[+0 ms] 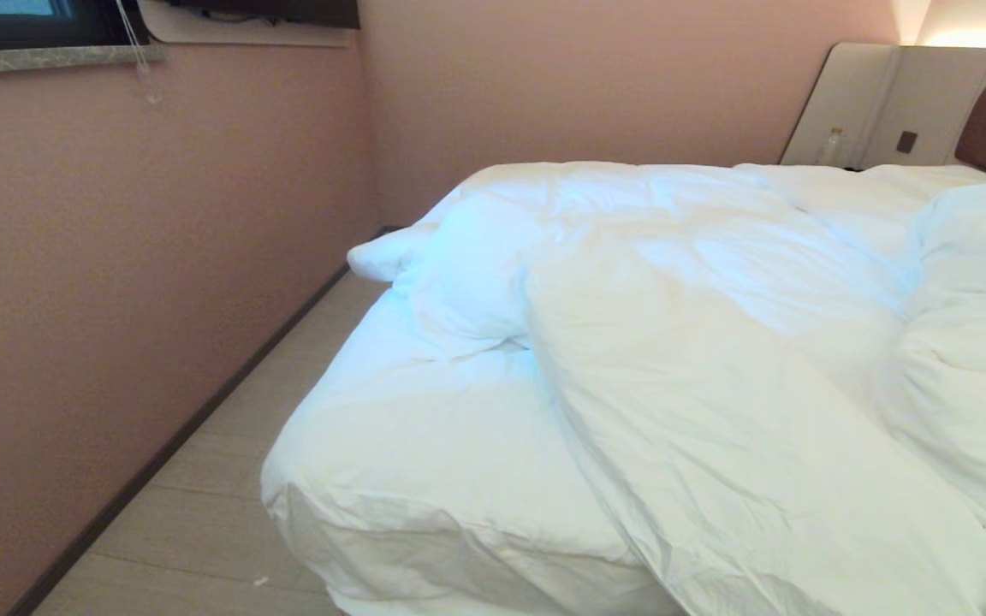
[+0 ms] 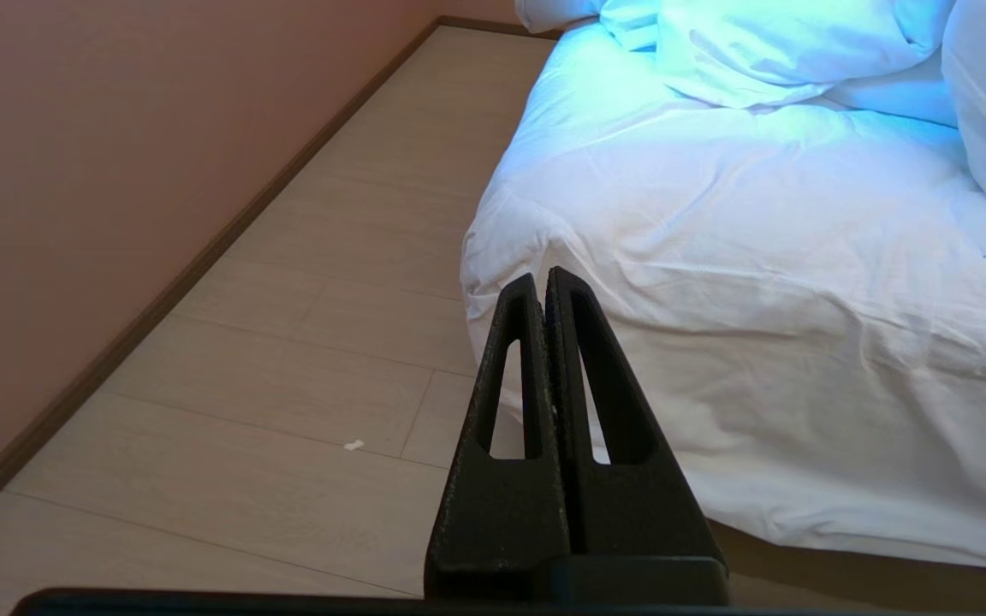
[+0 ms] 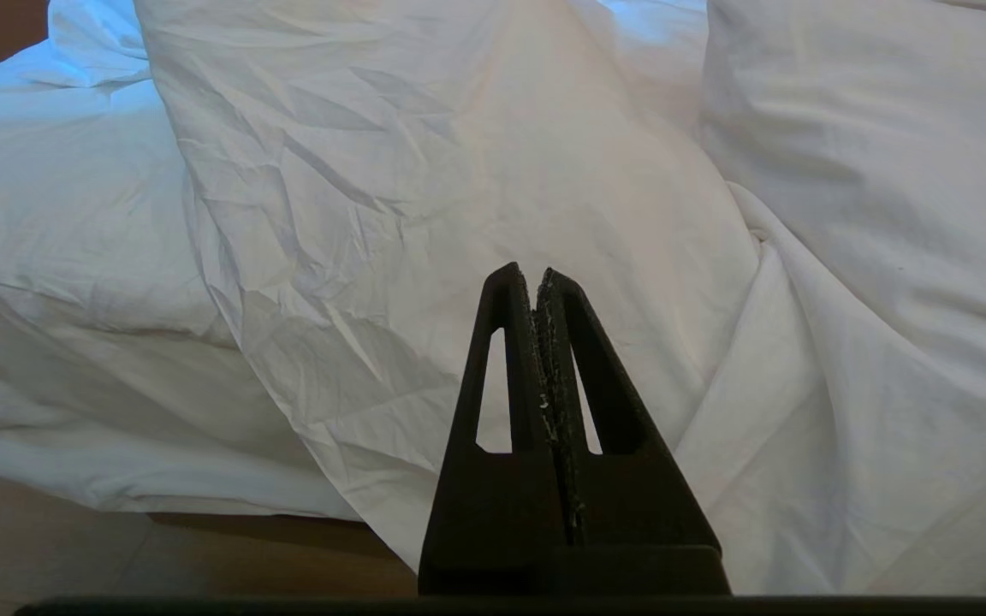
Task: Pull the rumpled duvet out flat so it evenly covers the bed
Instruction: Hold the folded corner of the quilt
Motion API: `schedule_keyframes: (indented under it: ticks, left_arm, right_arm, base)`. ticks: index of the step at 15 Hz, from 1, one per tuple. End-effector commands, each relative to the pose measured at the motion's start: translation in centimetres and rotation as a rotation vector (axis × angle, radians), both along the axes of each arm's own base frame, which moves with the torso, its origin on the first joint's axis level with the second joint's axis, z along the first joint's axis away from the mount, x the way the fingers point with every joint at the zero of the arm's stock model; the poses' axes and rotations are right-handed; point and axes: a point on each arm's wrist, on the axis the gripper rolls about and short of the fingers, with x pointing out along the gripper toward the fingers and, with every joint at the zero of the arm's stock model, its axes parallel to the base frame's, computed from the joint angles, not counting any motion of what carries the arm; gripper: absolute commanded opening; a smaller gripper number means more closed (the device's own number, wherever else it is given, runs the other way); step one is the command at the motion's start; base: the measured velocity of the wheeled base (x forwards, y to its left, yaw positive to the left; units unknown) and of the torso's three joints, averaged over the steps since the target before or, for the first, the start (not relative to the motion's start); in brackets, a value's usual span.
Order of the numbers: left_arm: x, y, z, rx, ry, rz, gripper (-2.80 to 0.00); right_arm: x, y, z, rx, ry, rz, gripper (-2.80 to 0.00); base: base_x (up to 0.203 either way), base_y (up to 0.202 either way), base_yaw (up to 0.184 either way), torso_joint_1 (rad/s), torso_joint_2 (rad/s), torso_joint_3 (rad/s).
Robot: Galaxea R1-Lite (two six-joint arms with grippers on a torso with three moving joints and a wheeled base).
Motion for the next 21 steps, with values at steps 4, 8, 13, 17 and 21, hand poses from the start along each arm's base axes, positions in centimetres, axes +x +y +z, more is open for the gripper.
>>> schedule_keyframes:
  ticks: [4, 8, 13, 17, 21]
  left_arm:
    - [0.0, 0.0, 0.0, 0.016, 0.005, -0.001, -2.80]
    - [0.0, 0.0, 0.1, 0.016, -0.006, -0.001, -2.80]
    - [-1.0, -0.2, 3.5, 0.005, -0.079, -0.065, -2.80]
    - [-0.3, -0.3, 8.9, -0.101, -0.057, -0.158, -2.80]
    - [2.9, -0.6, 15.0, -0.301, 0.024, -0.270, -2.80]
  right_arm:
    - [0.0, 0.0, 0.0, 0.000, 0.001, 0.000, -2.80]
    - [0.0, 0.0, 0.0, 0.000, 0.001, 0.000, -2.80]
    - [0.0, 0.0, 0.0, 0.000, 0.001, 0.000, -2.80]
    - [0.0, 0.0, 0.0, 0.000, 0.001, 0.000, -2.80]
    - [0.0, 0.0, 0.0, 0.000, 0.001, 0.000, -2.80]
  base:
    - [0.000, 0.000, 0.000, 0.000, 0.00, 0.000]
    - [0.000, 0.000, 0.000, 0.000, 0.00, 0.000]
    - [0.000, 0.000, 0.000, 0.000, 0.00, 0.000]
    - [0.000, 0.000, 0.000, 0.000, 0.00, 0.000]
    - [0.000, 0.000, 0.000, 0.000, 0.00, 0.000]
